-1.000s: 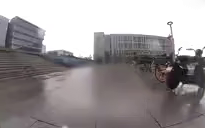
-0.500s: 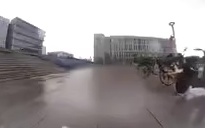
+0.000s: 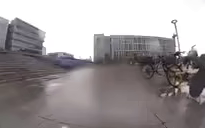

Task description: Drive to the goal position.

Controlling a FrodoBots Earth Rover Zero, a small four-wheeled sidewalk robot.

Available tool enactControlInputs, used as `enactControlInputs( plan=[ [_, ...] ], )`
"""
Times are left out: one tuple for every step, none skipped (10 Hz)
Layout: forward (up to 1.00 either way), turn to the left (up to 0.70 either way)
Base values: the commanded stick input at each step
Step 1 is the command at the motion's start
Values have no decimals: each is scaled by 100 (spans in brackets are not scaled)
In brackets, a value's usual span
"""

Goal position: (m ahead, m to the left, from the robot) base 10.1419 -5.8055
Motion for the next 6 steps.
enactControlInputs(
  plan=[
    [70,0],
    [70,0],
    [70,0],
    [70,0],
    [70,0],
    [70,0]
  ],
)
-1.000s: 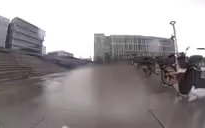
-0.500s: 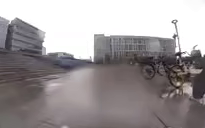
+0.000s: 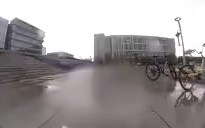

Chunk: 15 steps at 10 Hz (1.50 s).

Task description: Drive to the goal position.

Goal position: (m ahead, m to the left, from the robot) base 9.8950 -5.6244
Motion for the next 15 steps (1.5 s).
enactControlInputs(
  plan=[
    [70,0],
    [70,0],
    [70,0],
    [70,0],
    [70,0],
    [70,0],
    [70,0],
    [70,0],
    [70,0],
    [70,0],
    [70,0],
    [70,0],
    [70,0],
    [70,0],
    [70,0]
  ],
)
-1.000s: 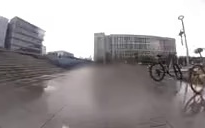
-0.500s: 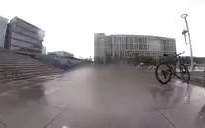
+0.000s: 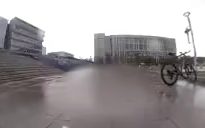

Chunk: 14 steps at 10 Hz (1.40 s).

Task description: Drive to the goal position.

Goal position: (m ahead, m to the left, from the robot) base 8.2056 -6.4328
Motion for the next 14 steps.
enactControlInputs(
  plan=[
    [70,0],
    [70,0],
    [70,0],
    [70,0],
    [70,0],
    [70,0],
    [70,0],
    [70,0],
    [70,0],
    [70,0],
    [70,0],
    [70,0],
    [70,0],
    [70,0]
  ],
)
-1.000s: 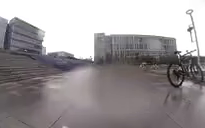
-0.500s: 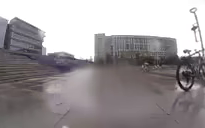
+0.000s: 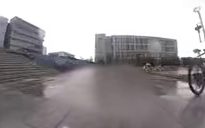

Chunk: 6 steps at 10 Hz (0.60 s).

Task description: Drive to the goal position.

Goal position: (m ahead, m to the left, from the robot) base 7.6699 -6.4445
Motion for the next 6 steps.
enactControlInputs(
  plan=[
    [70,0],
    [70,0],
    [70,0],
    [70,0],
    [70,0],
    [70,0]
  ],
)
